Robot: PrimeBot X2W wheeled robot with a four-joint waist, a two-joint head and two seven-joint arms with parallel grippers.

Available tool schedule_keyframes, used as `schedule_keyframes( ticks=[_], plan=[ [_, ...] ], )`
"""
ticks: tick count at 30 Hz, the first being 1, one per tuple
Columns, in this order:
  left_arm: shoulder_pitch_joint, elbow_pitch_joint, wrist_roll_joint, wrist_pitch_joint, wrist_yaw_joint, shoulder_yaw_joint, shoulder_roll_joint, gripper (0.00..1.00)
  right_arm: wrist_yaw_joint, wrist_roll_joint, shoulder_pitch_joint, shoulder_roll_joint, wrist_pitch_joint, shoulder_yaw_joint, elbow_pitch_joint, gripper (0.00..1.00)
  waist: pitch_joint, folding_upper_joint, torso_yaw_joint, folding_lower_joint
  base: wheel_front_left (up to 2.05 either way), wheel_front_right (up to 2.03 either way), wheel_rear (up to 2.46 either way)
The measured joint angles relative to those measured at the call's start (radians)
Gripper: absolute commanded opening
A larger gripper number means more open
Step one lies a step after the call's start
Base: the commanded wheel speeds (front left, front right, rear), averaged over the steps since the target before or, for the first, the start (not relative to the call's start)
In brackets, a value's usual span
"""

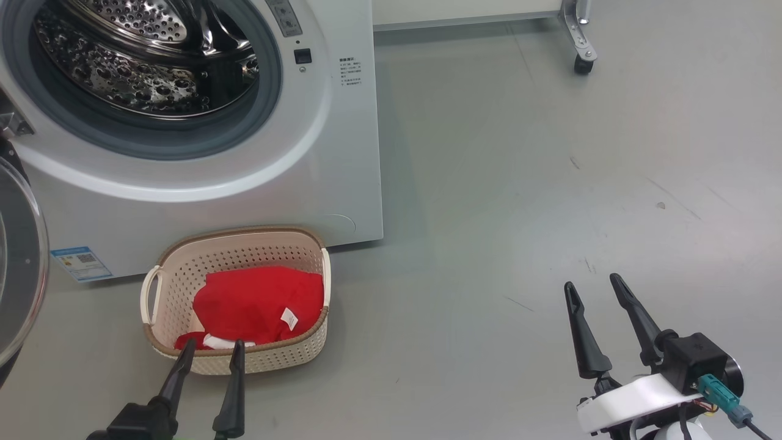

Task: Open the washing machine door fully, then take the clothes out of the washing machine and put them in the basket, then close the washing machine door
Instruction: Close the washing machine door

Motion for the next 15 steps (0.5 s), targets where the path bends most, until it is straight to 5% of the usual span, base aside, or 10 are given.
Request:
schedule_keyframes(
  ticks=[15],
  plan=[
    [0.0,0.0,0.0,0.0,-0.002,0.0,0.0,1.0,0.0,0.0,0.0,0.0,0.0,0.0,0.0,1.0,0.003,0.0,0.003,0.0,0.0,0.0,0.0]
  ],
)
